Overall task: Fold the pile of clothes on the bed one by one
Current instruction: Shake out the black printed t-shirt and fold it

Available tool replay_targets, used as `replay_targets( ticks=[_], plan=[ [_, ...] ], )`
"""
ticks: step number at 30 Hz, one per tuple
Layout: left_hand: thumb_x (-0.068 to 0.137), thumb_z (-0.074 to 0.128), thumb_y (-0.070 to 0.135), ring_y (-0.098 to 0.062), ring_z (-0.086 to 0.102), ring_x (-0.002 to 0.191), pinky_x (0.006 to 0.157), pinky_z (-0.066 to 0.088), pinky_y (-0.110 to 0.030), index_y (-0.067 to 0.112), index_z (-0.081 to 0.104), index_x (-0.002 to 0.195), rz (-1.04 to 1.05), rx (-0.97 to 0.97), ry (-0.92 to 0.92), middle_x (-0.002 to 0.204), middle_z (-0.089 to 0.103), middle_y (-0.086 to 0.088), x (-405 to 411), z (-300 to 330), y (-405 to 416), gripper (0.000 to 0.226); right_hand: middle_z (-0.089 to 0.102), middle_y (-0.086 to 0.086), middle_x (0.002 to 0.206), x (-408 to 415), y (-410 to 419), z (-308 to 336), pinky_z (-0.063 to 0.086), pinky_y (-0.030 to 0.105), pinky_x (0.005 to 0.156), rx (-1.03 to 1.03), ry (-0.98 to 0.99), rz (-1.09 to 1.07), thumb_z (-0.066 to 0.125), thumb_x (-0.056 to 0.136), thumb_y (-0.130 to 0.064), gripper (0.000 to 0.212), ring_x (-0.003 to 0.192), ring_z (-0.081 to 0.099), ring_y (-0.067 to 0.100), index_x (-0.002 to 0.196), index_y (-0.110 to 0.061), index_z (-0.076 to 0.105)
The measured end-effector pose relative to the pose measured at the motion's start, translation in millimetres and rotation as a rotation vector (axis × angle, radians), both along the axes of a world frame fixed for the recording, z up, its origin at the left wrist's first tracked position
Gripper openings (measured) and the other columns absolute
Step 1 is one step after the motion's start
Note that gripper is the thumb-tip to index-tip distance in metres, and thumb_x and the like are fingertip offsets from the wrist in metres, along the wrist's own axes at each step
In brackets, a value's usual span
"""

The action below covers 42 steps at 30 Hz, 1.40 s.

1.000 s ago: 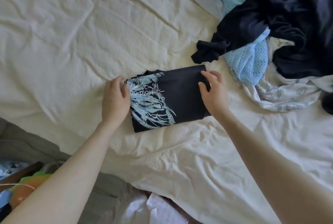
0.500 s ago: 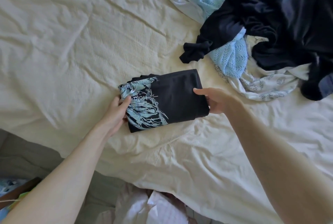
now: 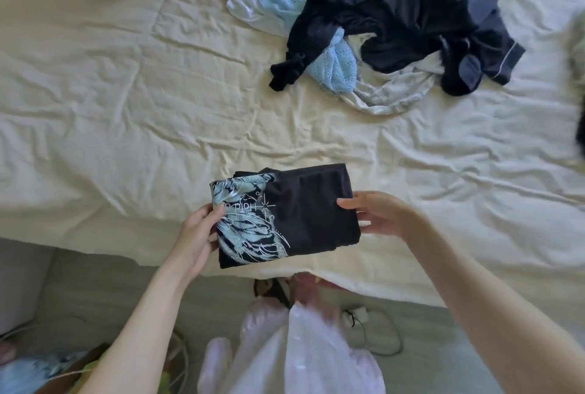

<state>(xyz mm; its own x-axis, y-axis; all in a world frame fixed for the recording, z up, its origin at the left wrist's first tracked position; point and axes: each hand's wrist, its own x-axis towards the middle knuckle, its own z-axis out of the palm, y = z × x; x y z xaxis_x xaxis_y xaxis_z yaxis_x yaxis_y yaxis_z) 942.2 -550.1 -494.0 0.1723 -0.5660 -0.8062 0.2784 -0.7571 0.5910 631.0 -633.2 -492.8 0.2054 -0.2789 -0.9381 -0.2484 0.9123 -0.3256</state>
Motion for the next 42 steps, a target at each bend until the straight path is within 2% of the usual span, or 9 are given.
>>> replay_targets(
  ticks=[7,12,16,21,28,31,36,38,42],
  plan=[
    [0.098,0.045,0.013,-0.027,0.060,0.108,0.102,0.040,-0.045,0.004,0.057,0.120,-0.137,0.040,0.039,0.114,0.066,-0.013,-55.5,53.5,49.3,0.027,0.073,0.000,0.105,-55.2,110.9,48.7,0.055,0.033,0.077,-0.050,-0.006,-0.187,0.072,0.083,-0.024,0.026,0.098,0.068,0.018,0.109,-0.018,0.070],
    [0.097,0.048,0.020,-0.013,0.071,0.086,0.073,0.051,-0.031,0.011,0.062,0.107,-0.344,-0.051,0.047,0.095,0.074,-0.002,-101.7,82.4,30.7,0.020,0.072,0.002,0.108,-102.7,148.4,75.6,0.055,0.035,0.077,-0.099,-0.016,-0.367,0.071,0.084,-0.026,0.026,0.101,0.066,0.021,0.108,-0.019,0.070],
    [0.097,0.049,0.021,-0.008,0.070,0.077,0.068,0.050,-0.030,0.018,0.064,0.100,-0.433,-0.112,-0.028,0.087,0.075,0.004,-147.5,102.8,10.5,0.016,0.071,0.002,0.110,-144.4,156.9,88.4,0.053,0.040,0.088,-0.154,-0.043,-0.463,0.069,0.085,-0.028,0.028,0.104,0.065,0.021,0.112,-0.019,0.068],
    [0.098,0.048,0.016,-0.010,0.070,0.068,0.052,0.053,-0.022,0.013,0.063,0.095,-0.457,-0.162,-0.111,0.077,0.074,0.002,-233.7,119.6,-14.3,0.016,0.070,0.002,0.112,-218.7,145.3,99.1,0.052,0.036,0.084,-0.185,-0.066,-0.510,0.069,0.085,-0.029,0.032,0.106,0.064,0.020,0.115,-0.018,0.066],
    [0.097,0.049,0.013,-0.026,0.064,0.085,0.082,0.050,-0.041,0.011,0.062,0.097,-0.494,-0.140,-0.223,0.095,0.068,-0.012,-414.2,105.5,-67.6,0.013,0.071,0.001,0.107,-381.8,111.9,97.5,0.054,0.037,0.079,-0.196,-0.011,-0.587,0.067,0.085,-0.026,0.022,0.101,0.066,0.021,0.106,-0.019,0.071],
    [0.096,0.051,0.013,-0.028,0.064,0.088,0.084,0.051,-0.043,0.010,0.062,0.093,-0.599,-0.159,-0.270,0.098,0.067,-0.015,-495.2,91.3,-101.0,0.012,0.071,0.002,0.107,-448.2,101.0,87.5,0.056,0.039,0.077,-0.171,0.019,-0.656,0.065,0.087,-0.023,0.020,0.099,0.066,0.023,0.106,-0.018,0.070],
    [0.095,0.052,0.020,-0.019,0.062,0.079,0.070,0.051,-0.028,0.021,0.061,0.081,-0.928,-0.410,-0.472,0.080,0.064,0.005,-618.0,83.1,-197.8,0.017,0.068,0.006,0.108,-516.4,61.5,62.5,0.056,0.039,0.075,-0.148,-0.017,-0.926,0.062,0.090,-0.017,0.018,0.095,0.065,0.025,0.107,-0.015,0.065],
    [0.096,0.051,0.020,-0.014,0.057,0.077,0.066,0.045,-0.021,0.015,0.063,0.094,-1.076,-0.579,-0.588,0.083,0.063,0.005,-669.6,83.4,-248.7,0.014,0.067,0.005,0.104,-533.6,36.6,49.6,0.055,0.038,0.072,-0.191,-0.051,-1.045,0.060,0.091,-0.016,0.016,0.091,0.065,0.025,0.106,-0.014,0.063],
    [0.098,0.049,0.021,-0.022,0.058,0.092,0.084,0.046,-0.031,0.006,0.059,0.118,-1.238,-0.834,-0.683,0.103,0.061,-0.008,-772.2,86.6,-335.9,0.027,0.070,0.005,0.098,-561.7,-16.4,28.2,0.055,0.034,0.070,-0.306,-0.151,-1.292,0.060,0.091,-0.015,0.016,0.088,0.067,0.022,0.107,-0.012,0.062]
  ],
)
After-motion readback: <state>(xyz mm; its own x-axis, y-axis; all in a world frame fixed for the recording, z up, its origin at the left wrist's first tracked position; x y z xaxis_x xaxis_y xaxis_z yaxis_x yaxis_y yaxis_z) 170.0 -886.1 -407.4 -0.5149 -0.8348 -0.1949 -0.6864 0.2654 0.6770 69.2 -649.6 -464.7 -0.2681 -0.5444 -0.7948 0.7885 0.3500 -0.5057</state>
